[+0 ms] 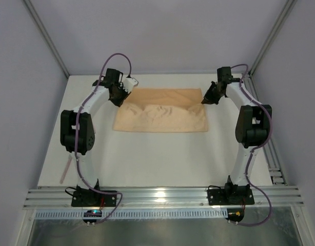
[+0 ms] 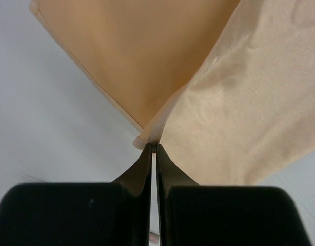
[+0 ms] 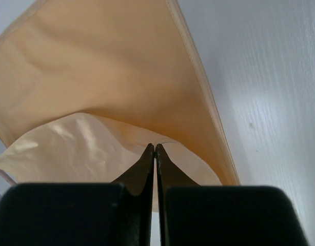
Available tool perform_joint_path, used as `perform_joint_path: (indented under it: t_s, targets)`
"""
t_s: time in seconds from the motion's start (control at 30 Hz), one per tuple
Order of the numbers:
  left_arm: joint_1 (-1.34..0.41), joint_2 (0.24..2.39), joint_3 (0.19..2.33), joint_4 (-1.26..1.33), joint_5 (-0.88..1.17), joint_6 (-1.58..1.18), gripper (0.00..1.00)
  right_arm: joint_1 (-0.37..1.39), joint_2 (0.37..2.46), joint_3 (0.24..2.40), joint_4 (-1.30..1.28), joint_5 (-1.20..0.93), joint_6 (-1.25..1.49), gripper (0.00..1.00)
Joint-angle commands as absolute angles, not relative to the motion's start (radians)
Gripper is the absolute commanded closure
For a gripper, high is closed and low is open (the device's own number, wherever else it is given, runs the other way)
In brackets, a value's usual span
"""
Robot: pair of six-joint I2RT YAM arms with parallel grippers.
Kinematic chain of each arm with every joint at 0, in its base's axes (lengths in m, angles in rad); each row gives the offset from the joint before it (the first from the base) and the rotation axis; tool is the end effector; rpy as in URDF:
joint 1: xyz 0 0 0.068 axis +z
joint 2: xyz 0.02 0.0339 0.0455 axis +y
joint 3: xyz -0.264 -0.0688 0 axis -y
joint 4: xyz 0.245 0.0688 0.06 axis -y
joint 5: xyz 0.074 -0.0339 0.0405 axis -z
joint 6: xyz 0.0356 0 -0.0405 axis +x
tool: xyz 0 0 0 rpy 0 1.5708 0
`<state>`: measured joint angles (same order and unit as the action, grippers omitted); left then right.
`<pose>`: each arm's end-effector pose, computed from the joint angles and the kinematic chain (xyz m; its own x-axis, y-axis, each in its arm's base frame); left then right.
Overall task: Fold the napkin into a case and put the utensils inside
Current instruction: Fold and flatten the napkin at the center of the board.
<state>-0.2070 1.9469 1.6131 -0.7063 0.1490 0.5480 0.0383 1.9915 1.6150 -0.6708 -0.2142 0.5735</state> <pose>0.4133 -0.0922 0.2413 -0.5763 0.6475 -0.4987 0.6760 0.7206 0.1544 0.4315 0.0241 0.2260 -0.8049 0.4997 -0.3200 0.3489 0.8348 0.4259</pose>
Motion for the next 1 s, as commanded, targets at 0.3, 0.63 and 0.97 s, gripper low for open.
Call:
perform_joint_path:
  t_s: [0.3,0.63,0.97]
  targets:
    - [-0.161,2.103,1.772,-0.537,0.084,0.439,1.00,0.026,2.187,1.831,-0.568,-0.221,0.790,0.97]
    - [-0.147,2.169,1.827,-0.454,0.094,0.354,1.00,0.023,2.253,1.907,-0.522,-0.144,0.929,0.97]
    - [-0.147,2.246,1.905,-0.408,0.055,0.287,1.00,0.015,2.342,2.003,-0.548,-0.097,0.977,0.97]
